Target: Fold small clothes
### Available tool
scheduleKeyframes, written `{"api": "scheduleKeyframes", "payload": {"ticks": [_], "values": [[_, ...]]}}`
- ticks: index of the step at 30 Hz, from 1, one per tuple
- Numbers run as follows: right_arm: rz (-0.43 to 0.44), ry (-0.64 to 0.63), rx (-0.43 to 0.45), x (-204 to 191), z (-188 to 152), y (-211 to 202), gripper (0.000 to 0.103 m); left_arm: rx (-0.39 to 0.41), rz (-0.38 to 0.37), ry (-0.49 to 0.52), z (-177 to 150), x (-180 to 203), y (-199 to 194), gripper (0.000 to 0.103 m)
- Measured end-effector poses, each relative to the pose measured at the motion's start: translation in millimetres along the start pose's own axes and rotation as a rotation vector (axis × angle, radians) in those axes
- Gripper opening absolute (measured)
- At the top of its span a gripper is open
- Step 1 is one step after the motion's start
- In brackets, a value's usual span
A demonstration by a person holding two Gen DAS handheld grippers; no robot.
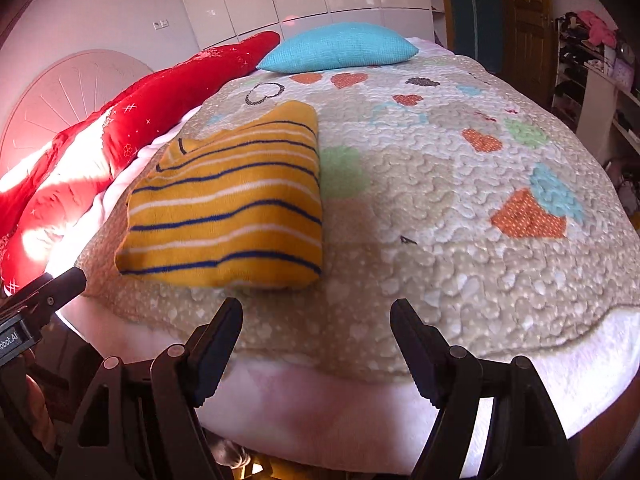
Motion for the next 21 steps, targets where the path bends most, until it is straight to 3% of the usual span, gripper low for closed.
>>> {"api": "scheduleKeyframes", "payload": {"ticks": [7,21], "values": [[-0.141,0.024,0.001,17.3,-50.9,-12.1,0.082,-0.092,-0.03,0.052,-53.3,27.4,-0.8,0.103],[-0.197,0.046,-0.069,19.3,-66.4,3.6,0.082,-0.054,-0.029,0.067,-44.2,29.1,-10.7,0.103]]}}
Point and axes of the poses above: each gripper's, at about its wrist camera, not at the fingertips, and y roughly the way its jaws point, x to its right, z to its top, the point moved 6 cm from there along y, roughly the way its jaws point, and after that the axes turned 2 degrees about -z, right-handed, at the moved point
